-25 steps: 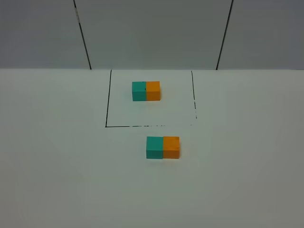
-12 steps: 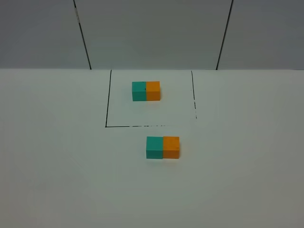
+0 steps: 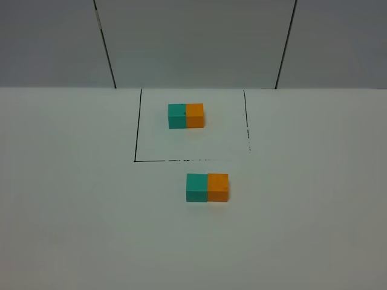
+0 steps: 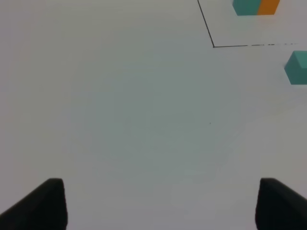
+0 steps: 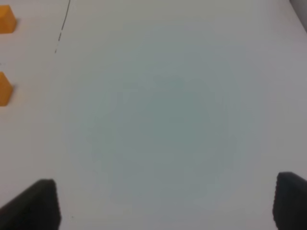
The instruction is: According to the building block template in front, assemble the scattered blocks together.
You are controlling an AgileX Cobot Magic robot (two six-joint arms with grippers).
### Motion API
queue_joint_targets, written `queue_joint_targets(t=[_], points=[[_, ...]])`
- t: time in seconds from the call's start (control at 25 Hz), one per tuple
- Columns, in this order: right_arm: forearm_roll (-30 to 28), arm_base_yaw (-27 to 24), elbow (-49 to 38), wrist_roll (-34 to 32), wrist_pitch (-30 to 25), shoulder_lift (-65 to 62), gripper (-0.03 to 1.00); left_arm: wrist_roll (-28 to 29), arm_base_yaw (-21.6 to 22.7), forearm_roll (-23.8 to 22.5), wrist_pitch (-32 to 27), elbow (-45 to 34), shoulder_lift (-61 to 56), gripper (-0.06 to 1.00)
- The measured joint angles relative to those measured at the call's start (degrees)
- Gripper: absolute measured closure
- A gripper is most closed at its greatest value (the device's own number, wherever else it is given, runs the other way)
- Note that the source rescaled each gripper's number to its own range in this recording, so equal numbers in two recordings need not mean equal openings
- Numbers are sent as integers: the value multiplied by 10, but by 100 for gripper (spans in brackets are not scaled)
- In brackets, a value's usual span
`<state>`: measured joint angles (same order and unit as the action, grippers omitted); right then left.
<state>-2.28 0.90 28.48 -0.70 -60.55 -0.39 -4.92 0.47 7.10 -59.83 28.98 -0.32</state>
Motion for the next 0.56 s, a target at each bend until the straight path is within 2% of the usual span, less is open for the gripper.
queue_joint_targets(t=[0.56], points=[[0, 0, 0, 0, 0, 0, 20, 0, 0, 0, 0, 0, 0, 27]])
